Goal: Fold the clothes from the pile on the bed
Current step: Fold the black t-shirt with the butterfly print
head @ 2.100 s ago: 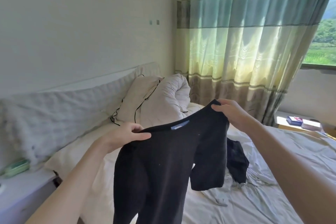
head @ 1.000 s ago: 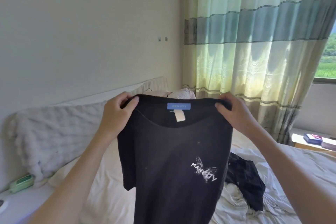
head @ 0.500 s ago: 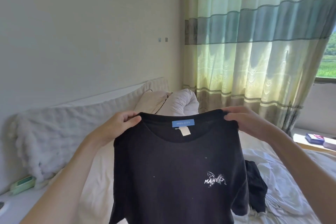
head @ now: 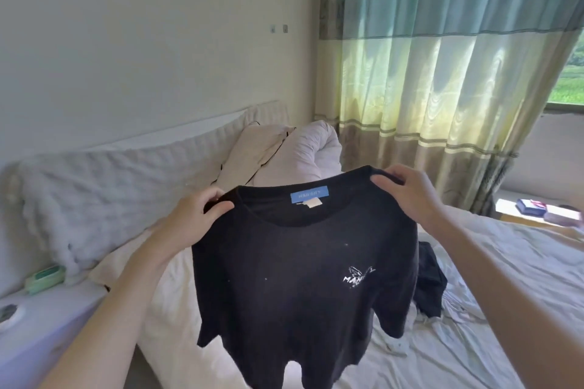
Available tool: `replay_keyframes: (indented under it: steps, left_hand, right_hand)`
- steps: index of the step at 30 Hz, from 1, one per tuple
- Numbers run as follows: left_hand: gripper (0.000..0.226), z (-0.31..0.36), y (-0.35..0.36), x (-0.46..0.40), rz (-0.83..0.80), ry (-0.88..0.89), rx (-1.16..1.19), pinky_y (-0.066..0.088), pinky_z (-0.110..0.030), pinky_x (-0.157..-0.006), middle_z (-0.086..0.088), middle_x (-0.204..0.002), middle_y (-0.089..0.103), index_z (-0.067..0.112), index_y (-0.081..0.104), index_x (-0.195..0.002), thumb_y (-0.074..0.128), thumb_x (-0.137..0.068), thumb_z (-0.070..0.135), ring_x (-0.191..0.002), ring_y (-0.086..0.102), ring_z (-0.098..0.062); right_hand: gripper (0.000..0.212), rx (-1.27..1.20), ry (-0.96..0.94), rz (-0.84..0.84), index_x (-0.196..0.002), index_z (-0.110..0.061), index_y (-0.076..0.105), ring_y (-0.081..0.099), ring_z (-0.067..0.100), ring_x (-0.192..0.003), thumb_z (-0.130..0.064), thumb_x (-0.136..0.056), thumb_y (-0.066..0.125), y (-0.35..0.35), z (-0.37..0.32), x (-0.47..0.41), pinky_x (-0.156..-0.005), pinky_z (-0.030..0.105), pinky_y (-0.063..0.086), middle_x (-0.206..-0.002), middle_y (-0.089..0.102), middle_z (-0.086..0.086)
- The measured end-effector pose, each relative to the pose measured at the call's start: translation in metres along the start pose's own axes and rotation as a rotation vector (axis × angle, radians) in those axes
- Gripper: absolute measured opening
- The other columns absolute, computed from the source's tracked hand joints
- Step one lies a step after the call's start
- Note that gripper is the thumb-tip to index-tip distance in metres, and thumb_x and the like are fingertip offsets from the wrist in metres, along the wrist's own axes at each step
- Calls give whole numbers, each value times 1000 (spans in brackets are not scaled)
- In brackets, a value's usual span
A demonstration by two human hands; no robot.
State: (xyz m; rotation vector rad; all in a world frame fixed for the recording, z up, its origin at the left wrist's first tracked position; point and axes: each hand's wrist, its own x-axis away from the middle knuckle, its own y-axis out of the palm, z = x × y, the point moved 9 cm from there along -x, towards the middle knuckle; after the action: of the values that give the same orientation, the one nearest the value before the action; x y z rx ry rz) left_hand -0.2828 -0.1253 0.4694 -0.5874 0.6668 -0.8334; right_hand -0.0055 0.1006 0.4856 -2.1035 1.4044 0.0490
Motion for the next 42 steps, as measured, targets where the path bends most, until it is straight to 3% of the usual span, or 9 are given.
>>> replay_keyframes:
  steps: [2,5,8,13,18,24,31,35,42]
  left_hand:
    - [16,-24,17,25,-56,-68,6,44,-27,-69,3,-80,66,18,65,-84,55,-94,25,-79,60,-17]
    - [30,-43,33,65,13,-96,66,37,-12,-57,18,-59,57,29,54,-65,58,-92,21,-64,53,-1]
    - [27,-50,36,93,79,-110,170,40,-10,-63,14,-66,63,35,61,-67,64,-89,19,-71,57,-5]
    - [32,-23,13,115,176,-31,270,41,-1,-66,32,-76,66,55,67,-68,71,-80,26,-77,59,13]
    - [11,19,-27,110,341,89,248,38,2,-65,34,-72,63,33,66,-76,74,-78,27,-73,57,16]
    - [19,36,-54,84,375,173,188,38,0,-61,21,-68,63,37,57,-70,74,-77,34,-67,55,12]
    - [10,-52,16,41,143,-48,85,37,-4,-63,18,-75,61,31,66,-81,73,-78,38,-73,56,3]
    - [22,-117,74,11,40,-140,11,44,-26,-77,11,-89,67,21,72,-95,69,-82,39,-89,60,-10]
    - [22,-227,157,-91,-41,-203,-182,37,-30,-67,11,-85,57,29,59,-91,54,-89,50,-82,52,-15]
  right_hand:
    - [17,93,-19,-40,-71,-22,62,54,0,-58,-29,-86,67,12,15,26,-52,7,37,-64,58,-7]
    - [21,158,32,-167,-67,-22,59,48,5,-58,-27,-85,69,34,42,62,-54,13,34,-59,52,-7]
    - [18,141,69,-190,-68,-24,61,51,5,-61,-25,-85,69,32,50,88,-58,15,37,-60,55,-8]
    - [19,-35,77,61,-68,-35,68,57,-7,-63,-21,-80,74,-14,37,131,-66,15,43,-64,64,-21]
    - [19,-2,-64,294,-69,-36,66,57,-10,-69,-21,-79,74,-55,-17,146,-64,1,37,-69,63,-25]
    - [9,169,-129,437,-76,-28,64,51,3,-74,-32,-82,69,-61,-53,130,-72,17,36,-76,56,-17]
    - [15,290,-17,298,-87,-13,72,51,14,-83,-28,-85,68,11,19,82,-74,20,29,-85,54,-5]
    - [19,347,53,157,-90,-11,72,50,15,-84,-29,-86,67,73,89,46,-74,22,29,-92,60,2]
    - [23,368,100,11,-94,-7,72,55,19,-84,-28,-87,66,190,204,-63,-75,22,33,-89,60,3]
